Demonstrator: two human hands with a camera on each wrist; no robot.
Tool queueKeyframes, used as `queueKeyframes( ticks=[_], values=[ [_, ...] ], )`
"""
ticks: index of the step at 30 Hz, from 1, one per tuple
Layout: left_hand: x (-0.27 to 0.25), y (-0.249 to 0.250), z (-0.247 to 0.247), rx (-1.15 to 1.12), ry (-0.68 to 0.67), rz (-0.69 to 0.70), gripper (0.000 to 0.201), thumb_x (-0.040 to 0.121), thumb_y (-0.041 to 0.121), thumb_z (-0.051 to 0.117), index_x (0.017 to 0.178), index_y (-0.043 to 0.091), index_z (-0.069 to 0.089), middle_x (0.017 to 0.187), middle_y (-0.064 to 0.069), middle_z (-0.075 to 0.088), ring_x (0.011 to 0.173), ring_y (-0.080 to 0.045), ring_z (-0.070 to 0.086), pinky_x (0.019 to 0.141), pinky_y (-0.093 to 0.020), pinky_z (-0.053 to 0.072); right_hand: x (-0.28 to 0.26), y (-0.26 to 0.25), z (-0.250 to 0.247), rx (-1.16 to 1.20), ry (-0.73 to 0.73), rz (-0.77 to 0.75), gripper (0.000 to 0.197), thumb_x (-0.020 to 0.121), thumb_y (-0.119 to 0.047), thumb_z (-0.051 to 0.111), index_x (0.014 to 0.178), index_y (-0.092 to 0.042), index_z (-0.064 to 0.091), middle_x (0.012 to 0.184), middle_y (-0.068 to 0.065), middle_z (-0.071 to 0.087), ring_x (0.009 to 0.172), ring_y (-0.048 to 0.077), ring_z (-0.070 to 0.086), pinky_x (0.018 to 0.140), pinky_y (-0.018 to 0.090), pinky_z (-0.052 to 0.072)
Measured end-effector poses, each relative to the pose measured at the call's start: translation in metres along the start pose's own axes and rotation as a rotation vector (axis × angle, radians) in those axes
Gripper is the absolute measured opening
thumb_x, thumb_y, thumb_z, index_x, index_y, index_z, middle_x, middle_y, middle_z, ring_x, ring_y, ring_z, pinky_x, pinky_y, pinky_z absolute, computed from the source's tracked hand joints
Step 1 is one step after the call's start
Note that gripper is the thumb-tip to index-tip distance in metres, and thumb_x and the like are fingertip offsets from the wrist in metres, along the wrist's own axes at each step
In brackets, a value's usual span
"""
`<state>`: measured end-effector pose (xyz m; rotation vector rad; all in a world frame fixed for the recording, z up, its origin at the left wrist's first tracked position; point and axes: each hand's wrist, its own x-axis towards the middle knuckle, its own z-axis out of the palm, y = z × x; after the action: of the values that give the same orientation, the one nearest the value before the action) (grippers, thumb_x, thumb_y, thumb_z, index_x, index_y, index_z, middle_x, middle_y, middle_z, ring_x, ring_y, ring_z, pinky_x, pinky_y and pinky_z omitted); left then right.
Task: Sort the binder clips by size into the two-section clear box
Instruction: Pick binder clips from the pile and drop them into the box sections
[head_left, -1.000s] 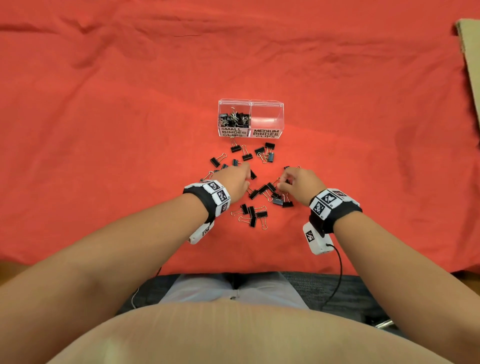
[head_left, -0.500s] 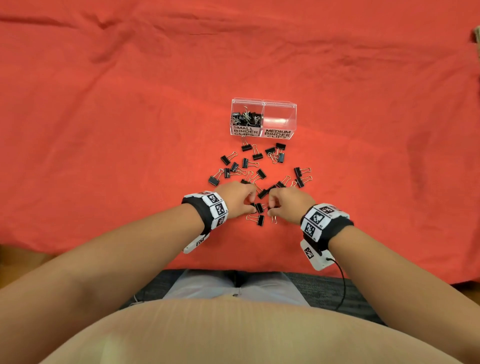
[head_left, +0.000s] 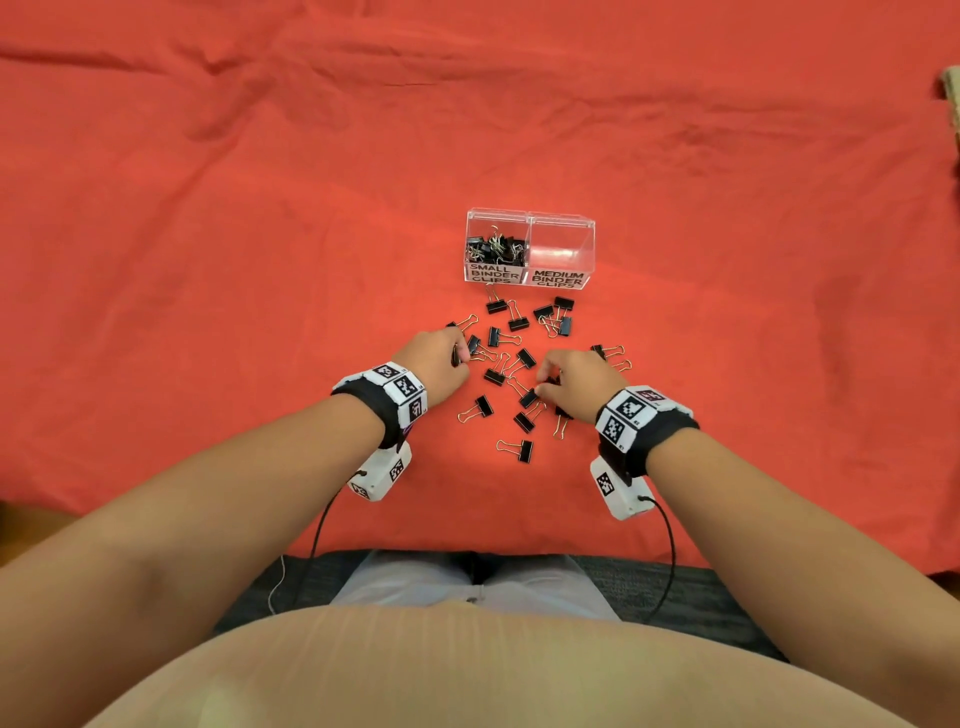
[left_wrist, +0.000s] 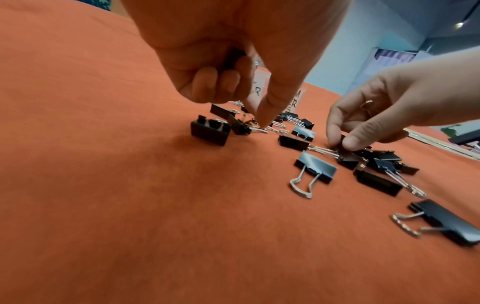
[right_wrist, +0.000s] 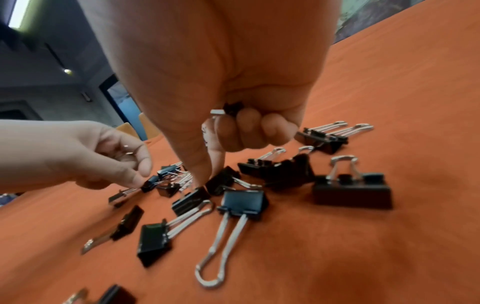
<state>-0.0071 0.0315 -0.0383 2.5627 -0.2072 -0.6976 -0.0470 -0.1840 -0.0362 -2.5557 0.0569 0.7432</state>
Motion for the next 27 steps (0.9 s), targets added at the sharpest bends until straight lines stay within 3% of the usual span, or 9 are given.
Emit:
queueKeyframes(
  ticks=[4, 9, 13, 16, 20, 23, 27],
  values=[
    [-0.002, 0.007, 0.006, 0.076, -0.041, 0.069, 0.018, 0.086, 0.023, 0.056, 0.104, 0.025, 0.058, 0.062, 0.010, 0.046, 0.069, -0.021, 0.057, 0.059, -0.027, 0.041, 0.008, 0.002, -0.012, 0.077, 0.071, 0.019, 0.005, 0.084, -0.025, 0.063, 0.087, -0.023, 0.059, 0.065, -0.010, 0.051, 0.062, 0.016, 0.056, 0.060, 0.028, 0.046],
    [-0.010, 0.019, 0.018, 0.144, -0.129, 0.169, 0.028, 0.088, 0.024, 0.053, 0.115, 0.029, 0.056, 0.063, 0.012, 0.044, 0.071, -0.019, 0.057, 0.055, -0.024, 0.038, 0.025, 0.010, -0.041, 0.137, 0.242, 0.133, 0.023, 0.087, -0.019, 0.058, 0.110, -0.023, 0.054, 0.069, -0.003, 0.055, 0.053, 0.015, 0.052, 0.059, 0.035, 0.054],
    [-0.007, 0.021, 0.013, 0.140, -0.148, 0.193, 0.026, 0.088, 0.025, 0.052, 0.114, 0.027, 0.057, 0.063, 0.011, 0.047, 0.071, -0.020, 0.059, 0.060, -0.026, 0.042, 0.028, 0.011, -0.039, 0.112, 0.156, 0.138, 0.032, 0.087, -0.017, 0.058, 0.118, -0.024, 0.053, 0.082, 0.004, 0.060, 0.060, 0.022, 0.058, 0.063, 0.036, 0.057],
    [0.005, 0.026, -0.003, 0.072, -0.070, 0.139, 0.024, 0.088, 0.029, 0.051, 0.111, 0.024, 0.054, 0.059, 0.009, 0.048, 0.061, -0.020, 0.058, 0.057, -0.029, 0.046, 0.024, 0.010, -0.029, 0.106, 0.074, 0.095, 0.023, 0.086, -0.015, 0.058, 0.107, -0.025, 0.057, 0.073, -0.002, 0.057, 0.058, 0.018, 0.058, 0.058, 0.033, 0.054],
    [0.025, 0.039, -0.039, -0.070, 0.104, 0.072, 0.014, 0.096, 0.029, 0.041, 0.102, 0.019, 0.049, 0.070, 0.005, 0.053, 0.054, -0.013, 0.047, 0.046, -0.025, 0.035, 0.016, 0.013, -0.035, 0.185, 0.120, 0.110, 0.010, 0.088, -0.015, 0.056, 0.098, -0.017, 0.059, 0.064, -0.008, 0.050, 0.047, 0.009, 0.045, 0.044, 0.020, 0.035],
    [0.049, 0.051, -0.065, -0.106, 0.213, 0.095, 0.026, 0.099, 0.024, 0.029, 0.100, 0.011, 0.052, 0.087, -0.003, 0.058, 0.073, -0.019, 0.054, 0.060, -0.028, 0.044, 0.015, 0.011, -0.050, 0.301, 0.143, 0.125, 0.008, 0.089, -0.019, 0.054, 0.092, -0.013, 0.059, 0.070, -0.005, 0.054, 0.047, 0.010, 0.044, 0.041, 0.020, 0.035],
    [0.079, 0.066, -0.080, -0.074, 0.235, 0.104, 0.027, 0.099, 0.013, 0.031, 0.112, 0.004, 0.053, 0.113, -0.011, 0.056, 0.102, -0.024, 0.054, 0.087, -0.031, 0.046, 0.025, -0.004, -0.074, 0.538, 0.088, 0.139, 0.015, 0.092, -0.027, 0.050, 0.082, -0.017, 0.056, 0.068, -0.003, 0.049, 0.054, 0.012, 0.042, 0.055, 0.026, 0.039]
  ],
)
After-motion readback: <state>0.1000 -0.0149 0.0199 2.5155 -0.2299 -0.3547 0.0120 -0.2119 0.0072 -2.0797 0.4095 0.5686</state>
